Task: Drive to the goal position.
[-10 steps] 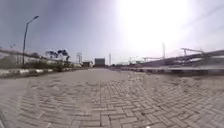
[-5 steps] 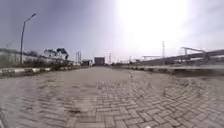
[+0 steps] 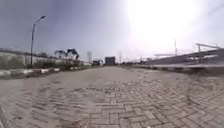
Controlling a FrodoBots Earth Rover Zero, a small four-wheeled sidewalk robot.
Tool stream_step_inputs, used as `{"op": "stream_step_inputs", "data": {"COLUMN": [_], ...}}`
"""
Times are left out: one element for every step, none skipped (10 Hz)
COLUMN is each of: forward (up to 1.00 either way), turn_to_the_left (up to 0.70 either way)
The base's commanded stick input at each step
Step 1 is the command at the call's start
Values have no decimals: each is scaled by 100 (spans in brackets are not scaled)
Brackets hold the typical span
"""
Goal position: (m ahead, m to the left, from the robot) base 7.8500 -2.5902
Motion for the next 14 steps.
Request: {"op": "stream_step_inputs", "data": {"forward": [100, 100, 100, 100, 100, 100, 100, 100, 100, 100, 100, 100, 100, 100], "turn_to_the_left": [0, 0, 0, 0, 0, 0, 0, 0, 0, 0, 0, 0, 0, 0]}}
